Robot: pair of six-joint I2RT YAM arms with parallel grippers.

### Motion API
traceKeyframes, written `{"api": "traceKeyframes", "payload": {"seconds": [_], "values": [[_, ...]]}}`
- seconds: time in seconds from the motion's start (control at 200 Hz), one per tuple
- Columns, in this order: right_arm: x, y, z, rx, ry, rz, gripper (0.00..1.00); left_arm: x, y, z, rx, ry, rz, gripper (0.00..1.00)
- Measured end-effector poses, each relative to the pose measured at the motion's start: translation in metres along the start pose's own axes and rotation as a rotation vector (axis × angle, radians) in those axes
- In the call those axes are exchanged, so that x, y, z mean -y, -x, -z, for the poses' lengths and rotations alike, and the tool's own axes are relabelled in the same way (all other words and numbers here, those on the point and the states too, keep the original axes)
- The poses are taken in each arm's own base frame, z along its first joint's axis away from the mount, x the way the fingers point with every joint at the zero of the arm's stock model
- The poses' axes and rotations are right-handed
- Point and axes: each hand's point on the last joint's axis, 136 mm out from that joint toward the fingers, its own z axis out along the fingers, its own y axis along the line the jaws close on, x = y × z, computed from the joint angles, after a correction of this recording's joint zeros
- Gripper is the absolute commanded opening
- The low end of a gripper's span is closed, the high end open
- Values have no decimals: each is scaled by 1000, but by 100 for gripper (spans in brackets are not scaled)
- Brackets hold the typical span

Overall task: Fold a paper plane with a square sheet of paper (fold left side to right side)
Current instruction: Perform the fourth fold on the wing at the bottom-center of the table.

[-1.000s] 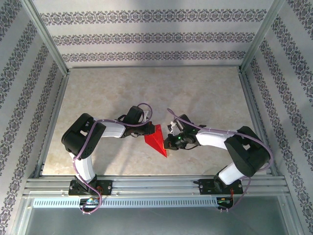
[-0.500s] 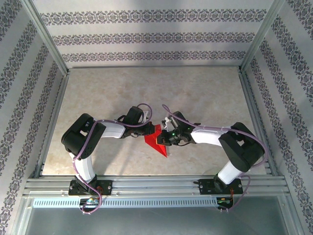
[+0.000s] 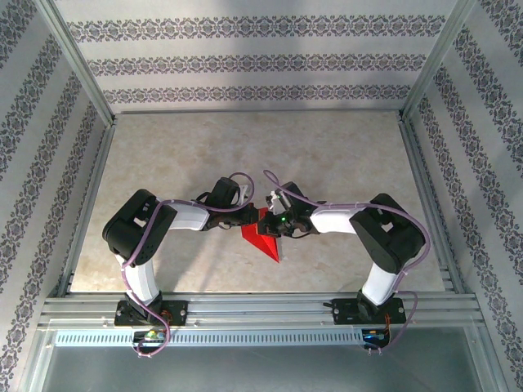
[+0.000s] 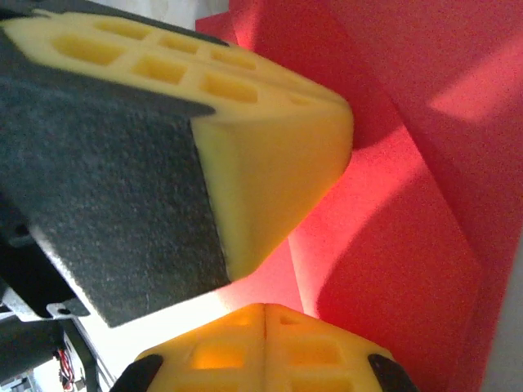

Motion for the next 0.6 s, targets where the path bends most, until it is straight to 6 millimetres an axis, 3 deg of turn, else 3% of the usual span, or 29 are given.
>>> {"api": "traceKeyframes", "payload": {"seconds": [0.4,0.605], "values": [[8,-2,-7,-16,-16,25,0,-1,1,0,7,8,0,0],[13,-14,0,-26,-18,24,0,-1,1,0,9,15,-2,0]]}}
